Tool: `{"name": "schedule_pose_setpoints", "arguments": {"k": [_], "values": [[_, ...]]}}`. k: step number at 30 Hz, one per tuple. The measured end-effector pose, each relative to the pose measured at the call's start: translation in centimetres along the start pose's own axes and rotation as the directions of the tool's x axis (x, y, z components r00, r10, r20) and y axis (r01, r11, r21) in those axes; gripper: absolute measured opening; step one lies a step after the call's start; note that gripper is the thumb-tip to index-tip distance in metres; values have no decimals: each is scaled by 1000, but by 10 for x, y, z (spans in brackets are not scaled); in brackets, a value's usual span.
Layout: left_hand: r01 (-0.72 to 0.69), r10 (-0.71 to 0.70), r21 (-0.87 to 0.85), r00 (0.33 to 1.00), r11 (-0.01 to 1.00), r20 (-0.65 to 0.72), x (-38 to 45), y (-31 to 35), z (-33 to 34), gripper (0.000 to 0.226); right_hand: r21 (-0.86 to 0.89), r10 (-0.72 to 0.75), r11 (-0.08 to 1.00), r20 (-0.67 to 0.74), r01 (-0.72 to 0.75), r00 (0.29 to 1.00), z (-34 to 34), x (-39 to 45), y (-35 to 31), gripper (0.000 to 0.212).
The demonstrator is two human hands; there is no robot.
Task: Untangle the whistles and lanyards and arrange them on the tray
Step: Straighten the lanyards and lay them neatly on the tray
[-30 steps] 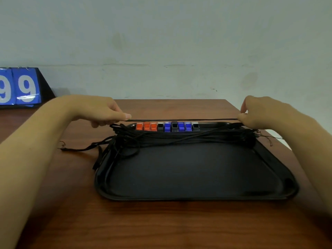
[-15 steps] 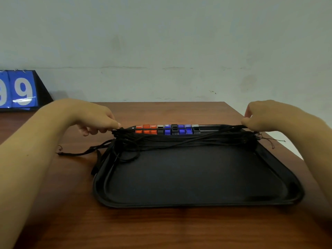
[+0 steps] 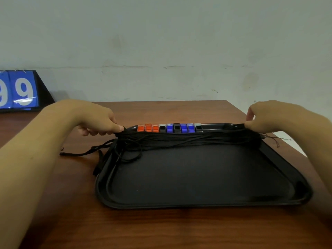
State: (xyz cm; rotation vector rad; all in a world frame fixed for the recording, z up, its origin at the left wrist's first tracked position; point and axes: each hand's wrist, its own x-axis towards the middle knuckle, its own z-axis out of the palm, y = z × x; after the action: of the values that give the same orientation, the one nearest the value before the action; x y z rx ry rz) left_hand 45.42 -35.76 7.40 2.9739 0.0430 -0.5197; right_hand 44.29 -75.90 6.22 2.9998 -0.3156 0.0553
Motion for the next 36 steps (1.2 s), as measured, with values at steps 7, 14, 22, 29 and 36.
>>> {"name": "schedule_pose_setpoints", "arguments": {"k": [7,14,22,29,36], "values": [[121,-120,-8,991,993,51,-9,-1,-4,60,7,27,1000,-52,-26,998,-3,-2,0,36],[147,-138,-37,973,988,184,-22,2,-4,90,24,-64,997,-108,67,992,-2,-9,-14,38],[163,-142,-103,972,981,188,-24,-4,-9,17,80,-156,982,-190,173,969,-5,-15,-24,39],[155,-142,-40,964,987,226,-26,-9,-13,28,136,-441,856,-312,499,842,1,-23,-45,22],[136,-126,-19,954,991,273,-18,-24,-17,43,163,-630,691,-343,704,697,9,-29,-58,18]]}}
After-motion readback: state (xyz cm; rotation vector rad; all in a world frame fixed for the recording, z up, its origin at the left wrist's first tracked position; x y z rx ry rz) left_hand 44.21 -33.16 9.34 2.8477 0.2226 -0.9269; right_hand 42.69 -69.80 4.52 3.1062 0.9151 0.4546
